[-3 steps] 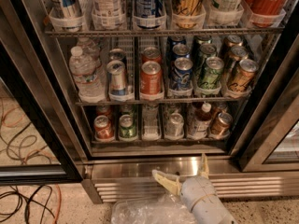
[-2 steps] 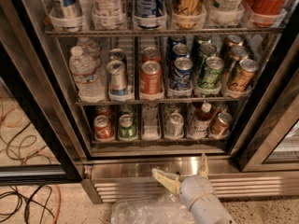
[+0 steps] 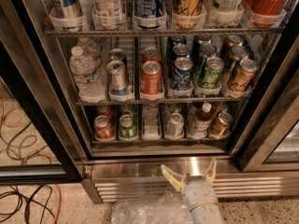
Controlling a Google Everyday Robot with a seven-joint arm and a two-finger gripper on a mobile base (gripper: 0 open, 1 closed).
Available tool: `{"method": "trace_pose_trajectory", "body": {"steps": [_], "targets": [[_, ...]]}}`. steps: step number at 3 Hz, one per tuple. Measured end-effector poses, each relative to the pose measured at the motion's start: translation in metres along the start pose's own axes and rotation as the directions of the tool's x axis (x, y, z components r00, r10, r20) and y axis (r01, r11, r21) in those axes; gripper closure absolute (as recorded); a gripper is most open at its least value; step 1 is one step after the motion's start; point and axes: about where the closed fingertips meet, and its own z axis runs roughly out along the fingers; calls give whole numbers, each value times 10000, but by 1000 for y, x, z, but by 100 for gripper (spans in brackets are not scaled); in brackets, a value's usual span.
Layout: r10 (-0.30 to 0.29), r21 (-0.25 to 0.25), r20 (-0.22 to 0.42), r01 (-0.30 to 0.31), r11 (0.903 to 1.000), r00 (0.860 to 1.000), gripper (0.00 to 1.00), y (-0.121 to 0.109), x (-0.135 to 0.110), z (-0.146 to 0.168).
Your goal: Pick blue plastic bottle from bottom shelf of fridge
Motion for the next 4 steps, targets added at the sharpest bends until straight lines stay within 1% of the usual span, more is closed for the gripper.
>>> {"method": "trace_pose_trajectory", "body": {"steps": [1, 2, 3, 4], "targets": [[-189, 986, 1259, 64, 9951, 9919, 0, -25, 6, -4], [-404, 853, 1789, 254, 9960, 9830, 0, -18, -4, -6], [-408, 849, 1785, 259, 9961, 9831, 0, -18, -5, -6], [-220, 1043, 2386, -31, 9945, 9709, 0, -23, -3, -2]]}}
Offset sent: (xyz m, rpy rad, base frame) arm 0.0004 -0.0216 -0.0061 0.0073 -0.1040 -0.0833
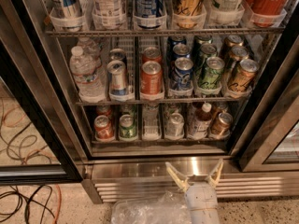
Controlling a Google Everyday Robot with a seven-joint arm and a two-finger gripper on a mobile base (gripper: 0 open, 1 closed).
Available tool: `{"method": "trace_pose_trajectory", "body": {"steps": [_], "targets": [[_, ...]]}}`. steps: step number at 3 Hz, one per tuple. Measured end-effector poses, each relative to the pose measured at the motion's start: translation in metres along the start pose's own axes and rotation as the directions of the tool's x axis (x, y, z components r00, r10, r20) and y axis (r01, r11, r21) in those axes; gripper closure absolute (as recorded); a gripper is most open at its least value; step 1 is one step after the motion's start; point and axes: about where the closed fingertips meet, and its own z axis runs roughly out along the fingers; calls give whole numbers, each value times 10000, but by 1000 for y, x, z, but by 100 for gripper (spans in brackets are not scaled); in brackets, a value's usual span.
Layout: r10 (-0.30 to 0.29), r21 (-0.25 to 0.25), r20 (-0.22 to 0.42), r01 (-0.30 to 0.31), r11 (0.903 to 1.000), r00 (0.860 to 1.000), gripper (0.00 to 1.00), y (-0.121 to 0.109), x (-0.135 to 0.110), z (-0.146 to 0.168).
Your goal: Pick blue plastic bottle from bottom shelf of fridge
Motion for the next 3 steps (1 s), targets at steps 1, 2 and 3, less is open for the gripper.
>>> {"method": "trace_pose_trajectory", "body": {"steps": [1, 2, 3], "targets": [[69, 395, 1183, -116, 9992, 9929, 0, -15, 4, 18], [-335, 546, 2308, 215, 9983, 9724, 0, -28, -9, 36], [-436, 640, 2153, 304, 9975, 9756, 0, -28, -5, 40]]}}
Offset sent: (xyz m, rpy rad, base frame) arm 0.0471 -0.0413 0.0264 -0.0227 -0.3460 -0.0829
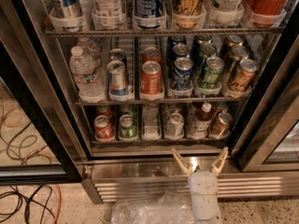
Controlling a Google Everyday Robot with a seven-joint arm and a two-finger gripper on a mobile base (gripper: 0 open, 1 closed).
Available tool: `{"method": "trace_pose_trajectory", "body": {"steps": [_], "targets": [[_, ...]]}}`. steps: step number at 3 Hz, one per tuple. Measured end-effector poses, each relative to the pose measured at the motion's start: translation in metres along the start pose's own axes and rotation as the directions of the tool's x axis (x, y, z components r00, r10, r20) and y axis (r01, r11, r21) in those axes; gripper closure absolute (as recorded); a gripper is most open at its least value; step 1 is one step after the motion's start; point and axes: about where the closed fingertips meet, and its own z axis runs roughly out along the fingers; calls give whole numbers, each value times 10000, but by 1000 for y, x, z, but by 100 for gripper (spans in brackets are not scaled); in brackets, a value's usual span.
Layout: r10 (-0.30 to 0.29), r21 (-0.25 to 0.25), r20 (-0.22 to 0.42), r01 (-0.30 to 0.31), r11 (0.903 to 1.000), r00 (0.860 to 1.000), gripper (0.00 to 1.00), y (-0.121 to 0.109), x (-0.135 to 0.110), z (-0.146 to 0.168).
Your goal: Pick blue plastic bottle from bottom shelf of fridge
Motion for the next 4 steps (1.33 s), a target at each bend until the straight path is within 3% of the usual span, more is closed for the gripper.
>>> {"method": "trace_pose_trajectory", "body": {"steps": [1, 3, 4], "targets": [[-175, 81, -185, 177, 9998, 9997, 0, -4, 11, 11], [-382, 885, -470, 423, 9952, 9982, 0, -25, 30, 26], [-570, 1020, -617, 631, 9928, 9965, 0, -32, 40, 30]]}}
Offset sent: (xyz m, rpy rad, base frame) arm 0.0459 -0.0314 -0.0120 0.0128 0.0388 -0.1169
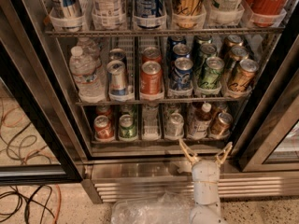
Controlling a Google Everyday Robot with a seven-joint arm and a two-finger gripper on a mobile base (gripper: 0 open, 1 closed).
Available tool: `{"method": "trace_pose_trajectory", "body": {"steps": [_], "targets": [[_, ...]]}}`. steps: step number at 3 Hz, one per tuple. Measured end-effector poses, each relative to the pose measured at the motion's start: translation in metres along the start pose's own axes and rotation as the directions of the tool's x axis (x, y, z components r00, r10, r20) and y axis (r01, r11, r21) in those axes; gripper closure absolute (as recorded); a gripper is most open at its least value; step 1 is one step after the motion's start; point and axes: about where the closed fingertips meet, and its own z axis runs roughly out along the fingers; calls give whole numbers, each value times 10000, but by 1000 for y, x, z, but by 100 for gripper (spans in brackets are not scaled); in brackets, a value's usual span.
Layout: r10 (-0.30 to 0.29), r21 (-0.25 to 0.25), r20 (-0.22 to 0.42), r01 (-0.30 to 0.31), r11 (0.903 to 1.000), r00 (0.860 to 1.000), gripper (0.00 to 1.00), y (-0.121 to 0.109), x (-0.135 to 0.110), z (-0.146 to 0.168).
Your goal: Pick blue plastic bottle from bottom shelf of fridge
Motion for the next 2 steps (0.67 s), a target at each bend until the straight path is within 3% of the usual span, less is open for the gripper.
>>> {"method": "trace_pose_trajectory", "body": {"steps": [1, 2], "targets": [[-173, -560, -23, 171, 9983, 9998, 0, 5, 5, 3], [-316, -1357, 6, 314, 9902, 9995, 0, 16, 5, 5]]}}
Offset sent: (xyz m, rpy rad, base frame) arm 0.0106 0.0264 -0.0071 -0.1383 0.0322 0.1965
